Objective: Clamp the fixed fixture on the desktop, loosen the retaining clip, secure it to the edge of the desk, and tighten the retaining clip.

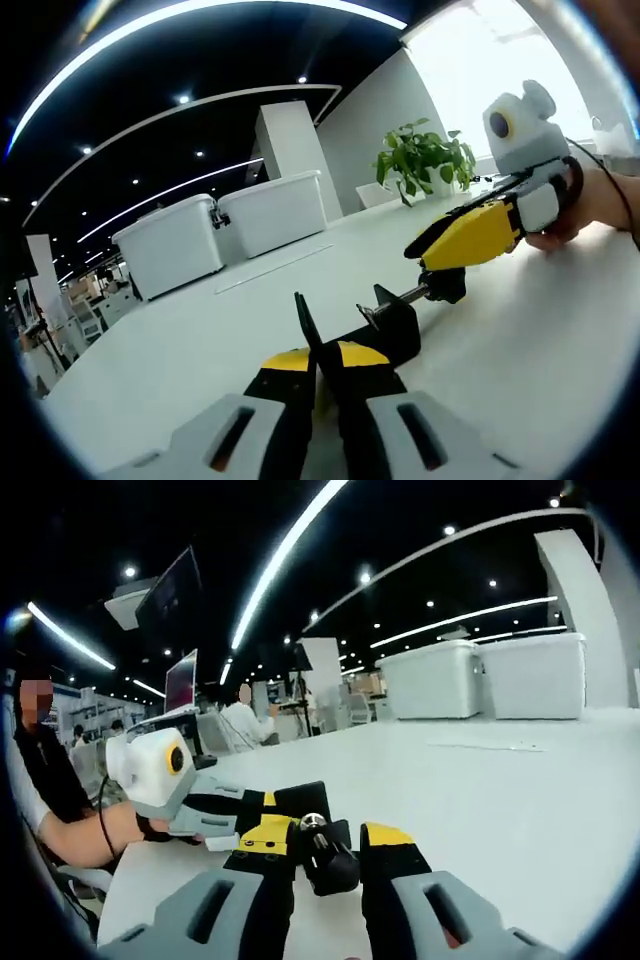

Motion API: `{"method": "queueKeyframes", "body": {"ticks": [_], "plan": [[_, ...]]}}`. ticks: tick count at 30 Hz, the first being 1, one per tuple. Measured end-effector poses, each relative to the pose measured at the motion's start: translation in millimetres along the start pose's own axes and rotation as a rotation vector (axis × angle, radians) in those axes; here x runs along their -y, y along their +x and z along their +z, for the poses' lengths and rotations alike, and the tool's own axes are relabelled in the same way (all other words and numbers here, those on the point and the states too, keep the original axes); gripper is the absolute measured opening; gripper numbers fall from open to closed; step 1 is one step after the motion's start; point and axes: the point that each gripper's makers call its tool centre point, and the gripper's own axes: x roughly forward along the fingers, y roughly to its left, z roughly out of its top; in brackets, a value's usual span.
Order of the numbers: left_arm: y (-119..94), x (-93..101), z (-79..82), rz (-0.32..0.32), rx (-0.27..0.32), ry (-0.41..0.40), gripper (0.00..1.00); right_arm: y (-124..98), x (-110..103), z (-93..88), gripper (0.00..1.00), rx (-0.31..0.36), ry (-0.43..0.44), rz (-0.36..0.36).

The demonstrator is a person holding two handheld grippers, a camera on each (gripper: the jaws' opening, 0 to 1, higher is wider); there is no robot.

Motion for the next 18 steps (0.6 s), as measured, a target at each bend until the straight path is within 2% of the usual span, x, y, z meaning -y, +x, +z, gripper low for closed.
{"method": "queueKeyframes", "body": {"ticks": [6, 10, 15, 16, 18], "plan": [[0.1, -0.2, -0.2, 0.0, 0.001, 0.001, 0.07, 0.0, 4.9, -1.0, 0.2, 0.008, 0.005, -0.015], [0.2, 0.2, -0.9, 0.0, 0.001, 0.001, 0.07, 0.1, 2.8, 0.1, 0.19, 0.026, -0.065, -0.012], [-0.3, 0.6, -0.6, 0.001, 0.002, 0.002, 0.07, -1.7, -7.1, 1.4, 0.19, 0.068, -0.326, -0.01], [-0.3, 0.7, -0.7, 0.0, 0.003, 0.002, 0.07, -1.6, -9.1, 1.4, 0.19, 0.075, -0.414, -0.006], [-0.4, 1.0, -0.5, 0.001, 0.003, 0.003, 0.07, -1.4, -12.2, 0.4, 0.19, 0.076, -0.512, -0.01]]}}
